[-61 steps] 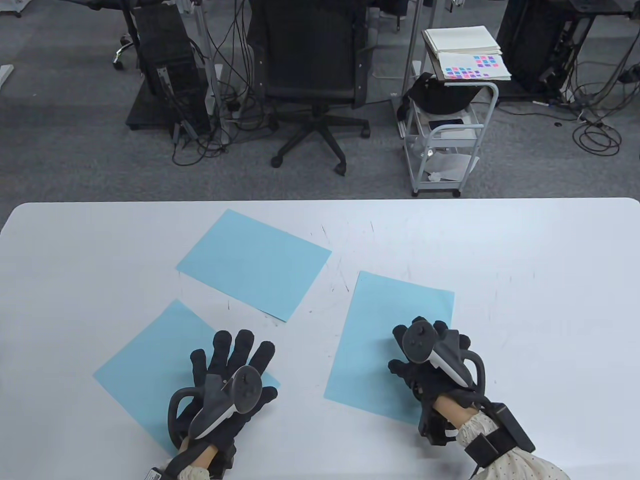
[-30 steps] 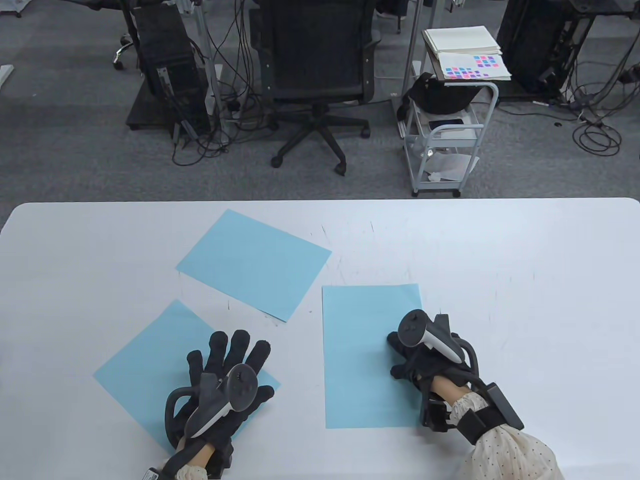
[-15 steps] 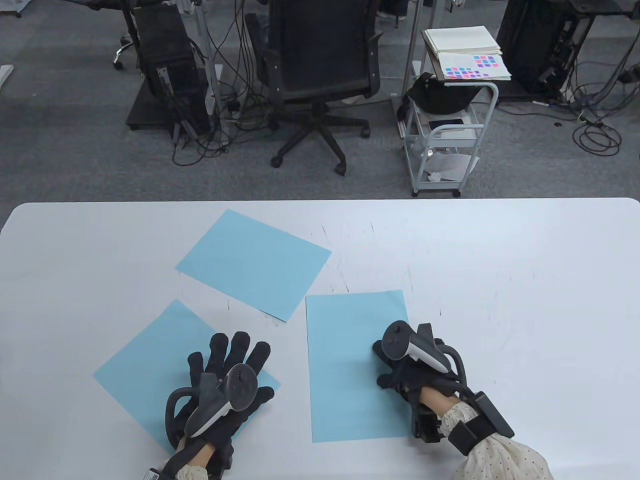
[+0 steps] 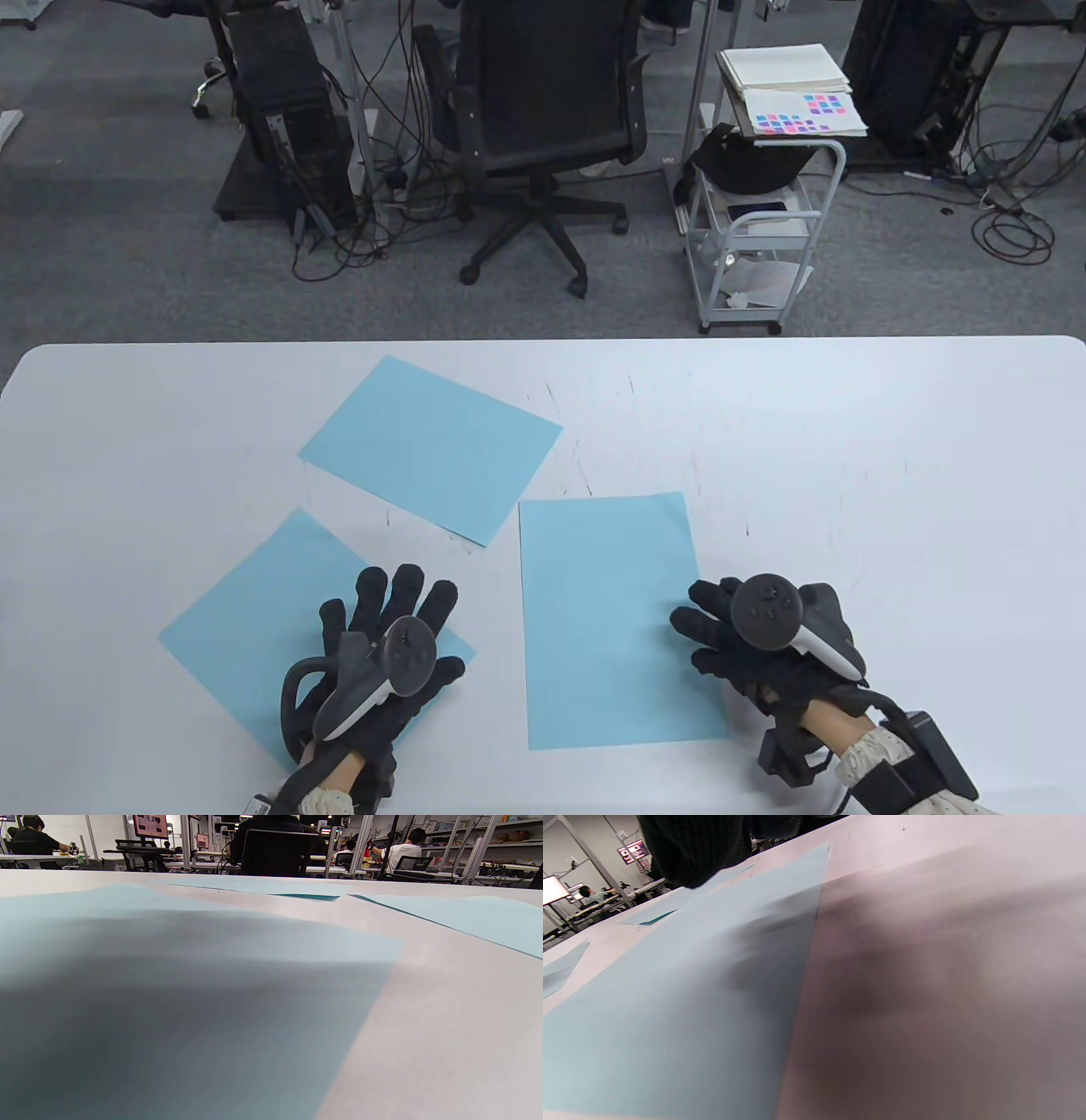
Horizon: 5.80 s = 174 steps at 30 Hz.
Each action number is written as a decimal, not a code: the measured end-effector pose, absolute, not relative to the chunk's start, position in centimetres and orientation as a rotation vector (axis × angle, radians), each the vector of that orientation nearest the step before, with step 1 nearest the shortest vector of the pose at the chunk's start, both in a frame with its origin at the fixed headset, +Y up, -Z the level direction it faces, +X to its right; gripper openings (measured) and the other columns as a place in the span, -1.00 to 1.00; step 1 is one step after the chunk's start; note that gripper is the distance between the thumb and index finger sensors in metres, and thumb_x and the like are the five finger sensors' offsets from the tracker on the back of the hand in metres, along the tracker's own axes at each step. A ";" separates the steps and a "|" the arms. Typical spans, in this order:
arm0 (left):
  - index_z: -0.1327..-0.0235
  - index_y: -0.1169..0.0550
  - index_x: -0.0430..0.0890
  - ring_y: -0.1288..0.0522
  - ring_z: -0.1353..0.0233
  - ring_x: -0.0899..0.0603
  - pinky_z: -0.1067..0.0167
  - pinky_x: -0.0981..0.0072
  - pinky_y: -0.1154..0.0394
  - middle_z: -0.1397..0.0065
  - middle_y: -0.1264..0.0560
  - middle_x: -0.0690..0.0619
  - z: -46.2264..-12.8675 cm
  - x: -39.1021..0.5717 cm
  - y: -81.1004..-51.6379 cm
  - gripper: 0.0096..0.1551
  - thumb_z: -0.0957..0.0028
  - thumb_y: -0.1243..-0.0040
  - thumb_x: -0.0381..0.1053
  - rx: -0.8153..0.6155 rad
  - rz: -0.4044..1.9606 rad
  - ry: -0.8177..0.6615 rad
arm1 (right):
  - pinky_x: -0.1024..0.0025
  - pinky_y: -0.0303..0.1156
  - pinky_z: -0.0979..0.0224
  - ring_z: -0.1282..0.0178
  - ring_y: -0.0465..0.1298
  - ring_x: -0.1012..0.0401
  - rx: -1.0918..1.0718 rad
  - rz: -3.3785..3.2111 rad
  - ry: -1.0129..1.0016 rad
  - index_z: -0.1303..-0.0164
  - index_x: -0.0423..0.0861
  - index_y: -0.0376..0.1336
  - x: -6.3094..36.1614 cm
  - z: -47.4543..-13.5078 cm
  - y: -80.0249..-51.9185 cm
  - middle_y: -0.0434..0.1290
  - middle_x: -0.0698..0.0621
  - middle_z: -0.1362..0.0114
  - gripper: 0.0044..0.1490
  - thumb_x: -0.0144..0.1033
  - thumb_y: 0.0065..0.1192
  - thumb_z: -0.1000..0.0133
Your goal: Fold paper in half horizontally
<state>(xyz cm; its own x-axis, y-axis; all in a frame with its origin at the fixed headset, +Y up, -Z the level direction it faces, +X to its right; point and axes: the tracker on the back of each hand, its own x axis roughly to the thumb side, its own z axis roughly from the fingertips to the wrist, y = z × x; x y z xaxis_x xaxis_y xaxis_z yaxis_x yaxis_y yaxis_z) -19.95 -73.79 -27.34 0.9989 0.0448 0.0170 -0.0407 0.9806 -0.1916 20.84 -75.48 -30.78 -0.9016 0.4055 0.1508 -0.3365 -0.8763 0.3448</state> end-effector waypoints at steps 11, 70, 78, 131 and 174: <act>-0.42 0.22 0.64 0.33 -0.81 -0.08 -0.73 -0.30 0.21 -0.77 0.30 0.40 -27.4 -19.9 -74.0 -0.01 0.25 0.10 0.54 -0.221 0.043 -0.018 | -0.27 -0.49 -0.59 -0.75 -0.25 0.16 0.489 2.757 0.609 -0.42 0.36 0.16 21.1 -29.0 -78.2 -0.02 0.37 -0.70 -0.30 -0.05 0.22 -0.01; -0.38 0.03 0.67 0.60 -0.63 0.11 -0.74 -0.09 0.33 -0.59 0.42 0.65 -45.5 -9.7 -77.8 -0.16 0.24 0.11 0.51 -0.525 -0.095 0.072 | -0.27 -0.52 -0.57 -0.73 -0.34 0.12 0.484 2.744 0.641 -0.36 0.46 0.09 21.5 -28.8 -79.1 -0.12 0.45 -0.68 -0.31 -0.07 0.21 -0.02; -0.37 0.02 0.69 0.57 -0.66 0.07 -0.74 -0.11 0.31 -0.65 0.38 0.55 -45.5 -9.8 -78.0 -0.19 0.20 0.08 0.49 -0.531 -0.052 0.079 | -0.27 -0.52 -0.57 -0.73 -0.34 0.11 0.484 2.744 0.640 -0.36 0.46 0.09 21.5 -28.8 -79.1 -0.12 0.45 -0.68 -0.31 -0.07 0.21 -0.02; -0.15 -0.55 0.47 -0.49 -0.57 0.12 -0.61 0.01 -0.32 -0.32 -0.67 0.43 -36.6 -10.2 -70.4 -0.51 0.08 -0.28 0.12 -0.235 0.409 -0.172 | -0.27 -0.50 -0.58 -0.73 -0.35 0.13 0.465 2.762 0.649 -0.36 0.48 0.07 21.3 -28.9 -79.1 -0.14 0.47 -0.68 -0.31 -0.05 0.18 -0.02; -0.21 -0.37 0.58 -0.17 -0.73 0.07 -0.68 -0.12 -0.13 -0.56 -0.23 0.53 -29.5 -9.1 -77.1 -0.43 0.02 -0.19 0.09 -0.415 -0.076 -0.356 | -0.26 -0.44 -0.60 -0.72 -0.36 0.14 0.431 2.722 0.661 -0.38 0.46 0.08 21.3 -29.4 -79.0 -0.14 0.46 -0.69 -0.32 -0.07 0.18 -0.04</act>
